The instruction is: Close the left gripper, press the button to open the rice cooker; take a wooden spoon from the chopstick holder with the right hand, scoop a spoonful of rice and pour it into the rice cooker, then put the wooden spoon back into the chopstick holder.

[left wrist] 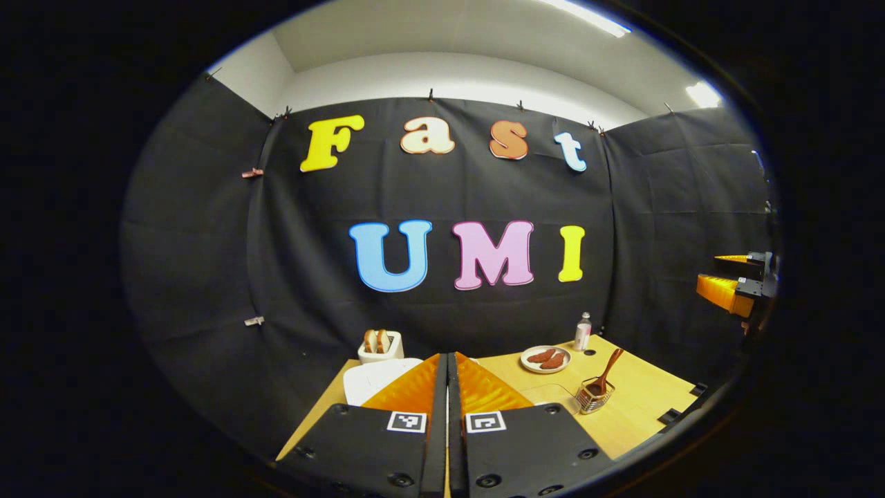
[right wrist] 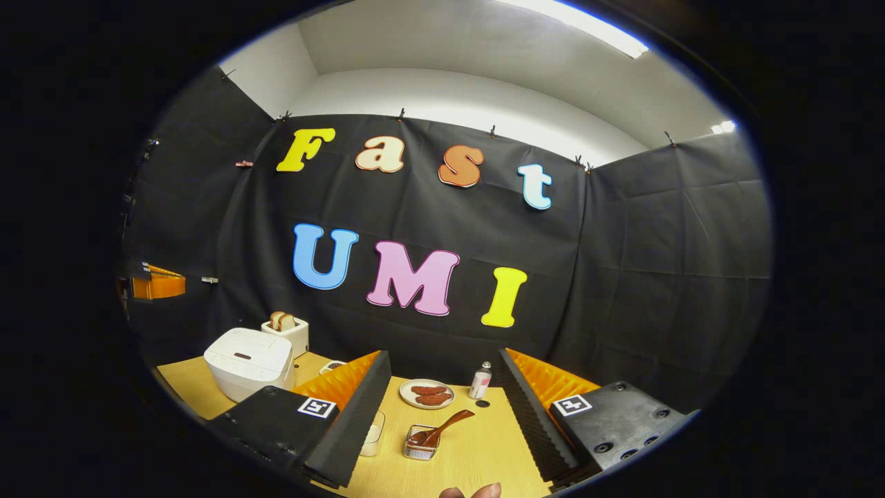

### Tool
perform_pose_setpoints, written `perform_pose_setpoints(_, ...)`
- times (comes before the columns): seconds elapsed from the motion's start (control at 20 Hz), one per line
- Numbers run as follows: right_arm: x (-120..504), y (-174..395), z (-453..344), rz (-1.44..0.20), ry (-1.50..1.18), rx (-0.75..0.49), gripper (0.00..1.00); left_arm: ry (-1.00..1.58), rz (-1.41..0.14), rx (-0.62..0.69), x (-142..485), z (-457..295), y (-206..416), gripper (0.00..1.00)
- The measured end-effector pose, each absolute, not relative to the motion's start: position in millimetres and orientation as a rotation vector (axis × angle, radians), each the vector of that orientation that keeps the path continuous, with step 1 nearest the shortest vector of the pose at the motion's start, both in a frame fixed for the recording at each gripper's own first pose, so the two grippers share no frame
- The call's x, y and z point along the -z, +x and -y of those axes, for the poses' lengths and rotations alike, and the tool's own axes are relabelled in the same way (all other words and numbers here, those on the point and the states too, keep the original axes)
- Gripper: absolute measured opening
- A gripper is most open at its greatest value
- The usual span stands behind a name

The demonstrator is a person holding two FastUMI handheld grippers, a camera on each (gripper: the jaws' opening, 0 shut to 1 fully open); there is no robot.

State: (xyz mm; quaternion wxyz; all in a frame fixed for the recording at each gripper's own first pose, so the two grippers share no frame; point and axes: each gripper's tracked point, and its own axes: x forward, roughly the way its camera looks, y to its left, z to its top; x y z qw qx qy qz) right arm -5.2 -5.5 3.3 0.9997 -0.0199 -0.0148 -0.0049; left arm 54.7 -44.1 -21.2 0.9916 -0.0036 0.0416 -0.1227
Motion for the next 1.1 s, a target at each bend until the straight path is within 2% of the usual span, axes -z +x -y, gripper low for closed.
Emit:
perform_pose_setpoints(0.05, -4, -6, 8, 0.03, -0.047, 0.014, 0.98, -0.013, -0.131, 0.264, 32, 45, 64, 0.1)
perform_pose_setpoints(0.1, -3, -6, 10, 0.028, -0.053, 0.021, 0.98, -0.02, -0.174, 0.288, 42, 45, 71, 0.06)
perform_pose_setpoints(0.35, 8, -1, 22, -0.005, -0.057, 0.05, 0.98, -0.049, -0.337, 0.364, 84, 42, 124, 0.06)
perform_pose_setpoints(0.75, 23, 7, 37, -0.044, -0.081, 0.093, 0.98, -0.206, -0.554, 0.29, 171, 3, 220, 0.06)
perform_pose_setpoints(0.95, 26, 10, 42, -0.057, -0.094, 0.109, 0.98, -0.226, -0.678, 0.281, 218, 0, 245, 0.06)
perform_pose_setpoints(1.1, 31, 12, 46, -0.067, -0.105, 0.12, 0.96, -0.224, -0.709, 0.264, 235, -5, 256, 0.06)
